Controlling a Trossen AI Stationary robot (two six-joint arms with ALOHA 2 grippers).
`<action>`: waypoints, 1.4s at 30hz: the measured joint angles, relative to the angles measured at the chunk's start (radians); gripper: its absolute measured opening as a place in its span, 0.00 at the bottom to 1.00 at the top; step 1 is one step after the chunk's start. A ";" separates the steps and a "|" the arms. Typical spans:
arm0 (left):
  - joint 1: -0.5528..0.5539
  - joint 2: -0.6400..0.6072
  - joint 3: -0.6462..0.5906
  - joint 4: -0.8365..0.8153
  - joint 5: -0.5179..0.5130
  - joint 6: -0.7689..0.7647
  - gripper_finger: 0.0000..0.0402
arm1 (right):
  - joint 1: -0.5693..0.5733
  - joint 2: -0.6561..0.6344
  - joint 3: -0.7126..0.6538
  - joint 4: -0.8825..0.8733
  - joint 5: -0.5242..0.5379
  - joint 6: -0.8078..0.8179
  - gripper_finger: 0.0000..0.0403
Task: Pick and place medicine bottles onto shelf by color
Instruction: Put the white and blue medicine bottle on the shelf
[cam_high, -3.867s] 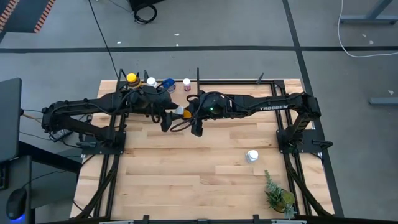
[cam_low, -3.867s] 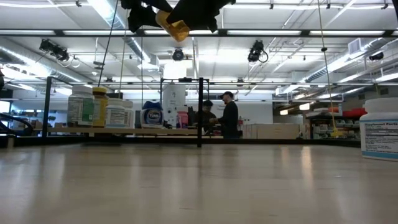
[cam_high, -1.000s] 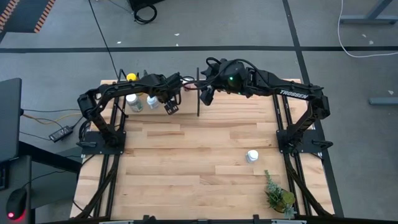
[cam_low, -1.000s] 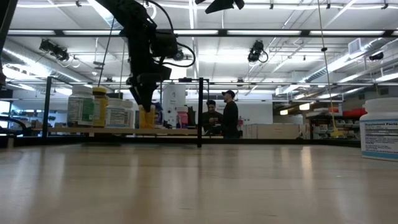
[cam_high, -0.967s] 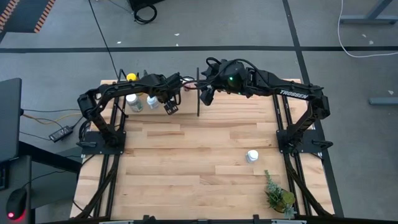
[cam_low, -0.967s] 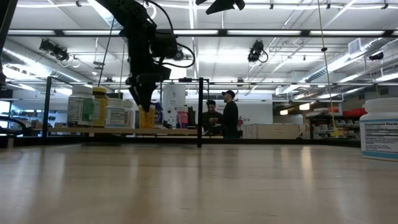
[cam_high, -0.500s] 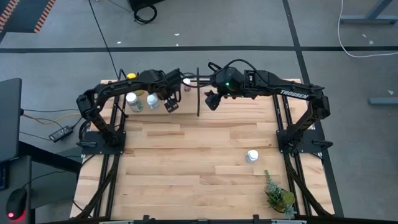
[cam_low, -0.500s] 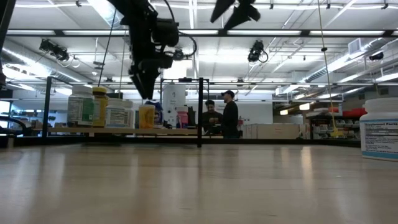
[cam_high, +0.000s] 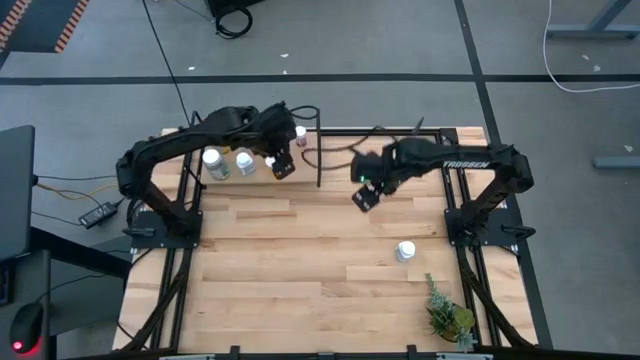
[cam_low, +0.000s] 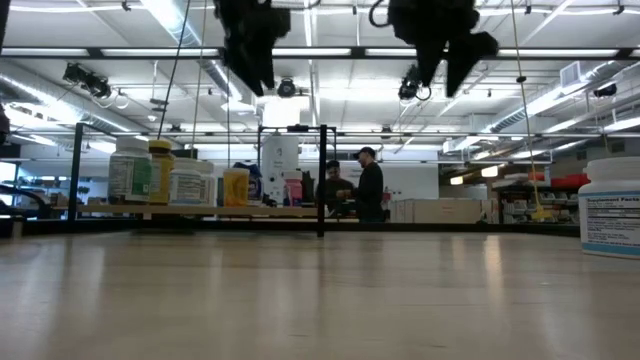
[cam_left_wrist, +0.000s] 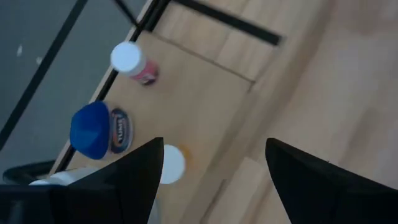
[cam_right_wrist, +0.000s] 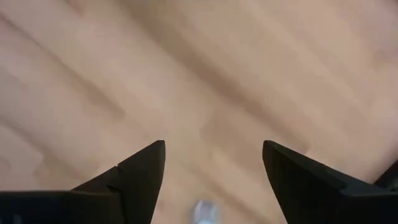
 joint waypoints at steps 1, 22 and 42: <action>-0.013 -0.015 0.000 -0.001 0.000 -0.004 0.72 | 0.018 0.000 -0.028 0.004 -0.026 0.039 0.68; -0.306 -0.232 -0.002 -0.039 -0.011 -0.152 0.72 | 0.335 0.000 -0.427 0.100 -0.231 0.572 0.70; -0.349 -0.235 -0.002 -0.063 -0.034 -0.192 0.72 | 0.357 0.000 -0.590 0.269 -0.324 0.595 0.68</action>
